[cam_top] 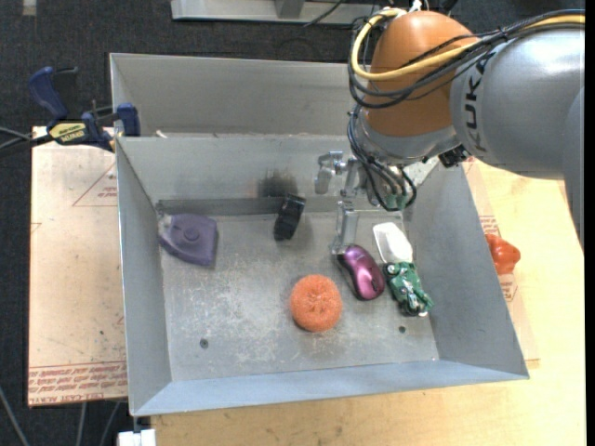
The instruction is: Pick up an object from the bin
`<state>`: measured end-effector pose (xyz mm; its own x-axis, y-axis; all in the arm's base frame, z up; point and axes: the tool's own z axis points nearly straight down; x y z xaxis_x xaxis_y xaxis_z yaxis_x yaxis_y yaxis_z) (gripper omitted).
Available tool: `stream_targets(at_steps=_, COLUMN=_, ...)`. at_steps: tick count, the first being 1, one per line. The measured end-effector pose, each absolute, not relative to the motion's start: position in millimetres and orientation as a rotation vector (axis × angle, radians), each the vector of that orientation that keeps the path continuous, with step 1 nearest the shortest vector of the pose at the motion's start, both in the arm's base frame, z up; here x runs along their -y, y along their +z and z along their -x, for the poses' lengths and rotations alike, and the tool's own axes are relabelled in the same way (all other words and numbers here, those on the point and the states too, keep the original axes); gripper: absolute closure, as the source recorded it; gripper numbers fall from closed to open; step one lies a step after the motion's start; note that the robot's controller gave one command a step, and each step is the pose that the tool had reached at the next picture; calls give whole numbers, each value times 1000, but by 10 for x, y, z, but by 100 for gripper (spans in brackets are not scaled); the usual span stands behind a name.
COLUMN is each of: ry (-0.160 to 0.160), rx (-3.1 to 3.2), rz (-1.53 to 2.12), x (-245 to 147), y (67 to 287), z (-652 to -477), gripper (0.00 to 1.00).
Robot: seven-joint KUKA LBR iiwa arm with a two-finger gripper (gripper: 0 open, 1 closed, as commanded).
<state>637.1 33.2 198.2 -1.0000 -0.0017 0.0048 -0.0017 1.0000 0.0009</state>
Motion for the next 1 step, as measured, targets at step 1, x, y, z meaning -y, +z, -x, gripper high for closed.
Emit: stream_targets(at_steps=1, ry=-2, rx=3143, rz=-2, x=-332, y=2030, z=-6378, gripper=0)
